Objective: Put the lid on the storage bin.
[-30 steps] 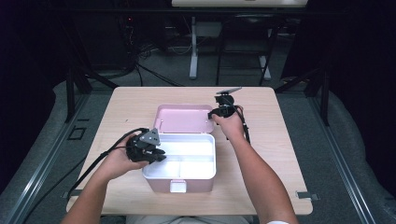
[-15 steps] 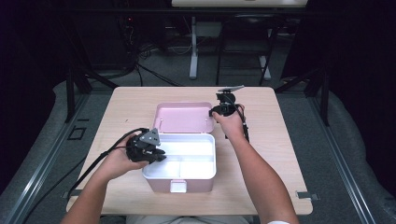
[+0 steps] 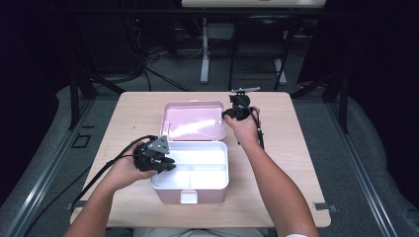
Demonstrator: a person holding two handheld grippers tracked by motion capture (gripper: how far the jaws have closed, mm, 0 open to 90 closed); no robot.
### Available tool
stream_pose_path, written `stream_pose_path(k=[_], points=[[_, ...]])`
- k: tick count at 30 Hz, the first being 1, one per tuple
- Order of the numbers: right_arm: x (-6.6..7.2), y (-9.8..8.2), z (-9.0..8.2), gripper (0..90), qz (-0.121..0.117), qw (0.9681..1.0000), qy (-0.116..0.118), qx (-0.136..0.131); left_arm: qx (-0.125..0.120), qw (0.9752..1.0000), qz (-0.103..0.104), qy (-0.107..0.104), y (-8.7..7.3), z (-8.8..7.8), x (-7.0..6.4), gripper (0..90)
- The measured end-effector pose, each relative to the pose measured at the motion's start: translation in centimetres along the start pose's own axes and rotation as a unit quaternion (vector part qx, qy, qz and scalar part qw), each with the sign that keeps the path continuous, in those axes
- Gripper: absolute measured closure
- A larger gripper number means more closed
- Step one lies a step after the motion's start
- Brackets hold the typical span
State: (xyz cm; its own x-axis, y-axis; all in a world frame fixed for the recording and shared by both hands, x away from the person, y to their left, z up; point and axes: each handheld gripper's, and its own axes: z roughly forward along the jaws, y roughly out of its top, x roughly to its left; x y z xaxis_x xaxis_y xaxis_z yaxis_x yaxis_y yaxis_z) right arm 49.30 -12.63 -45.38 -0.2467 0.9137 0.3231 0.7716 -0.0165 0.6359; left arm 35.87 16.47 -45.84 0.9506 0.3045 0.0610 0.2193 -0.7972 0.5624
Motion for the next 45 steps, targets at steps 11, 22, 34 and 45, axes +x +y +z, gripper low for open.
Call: stream_pose_path(k=[11,22,34,45], points=[[0.8,0.3,-1.6,86.1,-0.019,0.9993,0.001,-0.031,0.000,0.9999,-0.016,-0.001,0.0,0.0,0.3,73.4],[0.8,0.3,-1.6,86.3,-0.020,0.9992,0.004,-0.034,-0.014,0.9994,-0.031,-0.006,-0.1,-1.1,0.8,66.1],[0.9,0.2,-1.8,86.5,-0.022,0.9990,0.006,-0.039,-0.024,0.9973,-0.060,0.034,0.3,-3.0,2.8,64.0],[1.1,0.1,-2.4,86.7,-0.022,0.9985,0.011,-0.049,-0.037,0.9892,-0.118,0.079,0.0,-3.5,5.5,65.0]])
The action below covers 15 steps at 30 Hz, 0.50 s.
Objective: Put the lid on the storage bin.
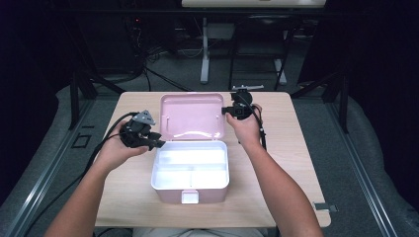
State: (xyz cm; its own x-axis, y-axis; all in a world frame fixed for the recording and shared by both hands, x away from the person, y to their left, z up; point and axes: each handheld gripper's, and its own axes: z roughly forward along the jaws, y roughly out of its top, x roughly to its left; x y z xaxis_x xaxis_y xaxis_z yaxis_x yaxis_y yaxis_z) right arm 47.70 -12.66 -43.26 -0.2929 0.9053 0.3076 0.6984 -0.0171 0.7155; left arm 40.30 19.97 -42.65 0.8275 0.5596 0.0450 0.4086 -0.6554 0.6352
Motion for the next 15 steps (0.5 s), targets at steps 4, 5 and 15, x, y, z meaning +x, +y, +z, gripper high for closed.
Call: stream_pose_path(k=[4,5,15], points=[[0.1,-0.1,-0.4,86.9,-0.006,0.9999,0.003,-0.009,-0.009,0.9999,-0.012,0.009,0.0,-0.3,0.5,65.4],[0.1,-0.1,-0.5,87.0,-0.006,0.9999,0.004,-0.011,-0.011,0.9998,-0.014,0.009,0.1,-0.4,0.6,65.4],[0.5,-0.2,-1.7,87.5,-0.022,0.9991,0.010,-0.033,-0.027,0.9979,-0.042,0.040,0.5,-0.6,1.6,64.0]])
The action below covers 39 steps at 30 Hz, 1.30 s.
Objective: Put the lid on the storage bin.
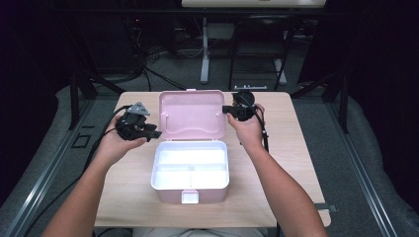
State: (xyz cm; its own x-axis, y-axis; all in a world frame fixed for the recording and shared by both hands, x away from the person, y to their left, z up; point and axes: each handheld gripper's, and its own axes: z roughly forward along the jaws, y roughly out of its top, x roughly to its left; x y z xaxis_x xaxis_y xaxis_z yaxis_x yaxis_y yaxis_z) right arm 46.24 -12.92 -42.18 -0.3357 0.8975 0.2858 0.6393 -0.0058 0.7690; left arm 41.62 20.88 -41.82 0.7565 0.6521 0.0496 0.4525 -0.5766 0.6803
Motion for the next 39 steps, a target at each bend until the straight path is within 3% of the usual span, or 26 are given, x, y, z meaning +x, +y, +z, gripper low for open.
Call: stream_pose_path(k=[6,11,15,22,30,36,39], points=[[0.1,-0.1,-0.5,87.6,-0.004,0.9999,0.003,-0.009,-0.018,0.9995,-0.020,0.019,0.9,-0.3,0.3,64.0],[0.3,-0.2,-1.0,87.7,-0.006,0.9999,0.006,-0.013,-0.034,0.9975,-0.049,0.039,1.3,-0.6,1.0,64.1],[0.5,-0.3,-1.4,87.7,-0.011,0.9998,0.008,-0.018,-0.042,0.9965,-0.061,0.038,1.5,-0.5,1.3,64.0],[0.7,-0.3,-2.0,87.8,-0.021,0.9995,0.010,-0.023,-0.060,0.9930,-0.082,0.060,2.1,-0.3,1.6,64.0],[0.9,-0.5,-2.7,87.9,-0.031,0.9991,0.012,-0.028,-0.106,0.9852,-0.114,0.071,3.0,-0.6,1.9,61.2],[1.0,-0.7,-3.1,87.9,-0.035,0.9986,0.017,-0.036,-0.101,0.9850,-0.121,0.070,3.5,-0.2,1.9,61.2],[1.1,-0.8,-3.3,87.9,-0.037,0.9984,0.018,-0.038,-0.106,0.9839,-0.120,0.079,3.7,-0.1,1.8,65.1]])
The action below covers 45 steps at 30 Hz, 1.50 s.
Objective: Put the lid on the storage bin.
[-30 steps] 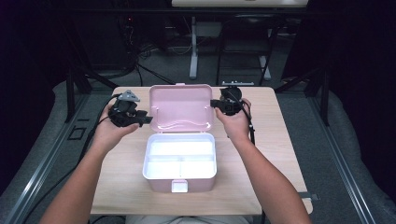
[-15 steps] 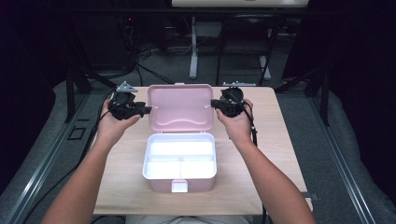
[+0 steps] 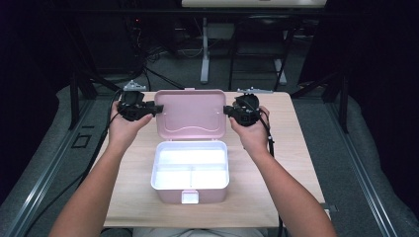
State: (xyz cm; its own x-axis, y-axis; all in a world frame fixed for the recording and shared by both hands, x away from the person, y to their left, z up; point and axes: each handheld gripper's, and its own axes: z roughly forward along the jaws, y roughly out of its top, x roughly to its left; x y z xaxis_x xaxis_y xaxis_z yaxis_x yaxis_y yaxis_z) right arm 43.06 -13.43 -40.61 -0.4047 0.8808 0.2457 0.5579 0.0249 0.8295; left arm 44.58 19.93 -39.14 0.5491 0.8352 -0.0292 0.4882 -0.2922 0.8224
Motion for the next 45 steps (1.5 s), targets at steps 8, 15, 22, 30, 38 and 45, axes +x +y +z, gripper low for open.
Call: stream_pose_path(k=[8,15,22,30,38,45], points=[[0.1,-0.1,-0.3,87.8,-0.003,1.0000,0.003,-0.005,-0.014,0.9998,0.000,0.011,0.0,0.3,0.1,74.2],[0.1,-0.3,-0.3,87.6,-0.002,0.9999,0.004,-0.012,-0.017,0.9997,0.004,0.015,0.0,0.2,0.0,79.1],[-0.5,-0.2,0.0,86.6,0.006,0.9999,0.013,-0.009,-0.019,0.9997,0.006,0.016,0.1,0.3,-0.1,79.6],[-0.7,0.7,0.5,82.2,0.001,0.9999,0.012,-0.013,-0.023,0.9997,0.006,0.011,0.2,0.4,-0.1,79.9],[-0.5,1.8,0.4,81.8,-0.003,0.9998,0.006,-0.021,-0.027,0.9996,0.002,0.009,0.3,0.3,-0.2,80.5],[-0.2,1.8,-0.2,81.7,-0.006,0.9996,0.007,-0.025,-0.031,0.9994,0.009,0.012,0.2,-0.3,-0.6,80.4]])
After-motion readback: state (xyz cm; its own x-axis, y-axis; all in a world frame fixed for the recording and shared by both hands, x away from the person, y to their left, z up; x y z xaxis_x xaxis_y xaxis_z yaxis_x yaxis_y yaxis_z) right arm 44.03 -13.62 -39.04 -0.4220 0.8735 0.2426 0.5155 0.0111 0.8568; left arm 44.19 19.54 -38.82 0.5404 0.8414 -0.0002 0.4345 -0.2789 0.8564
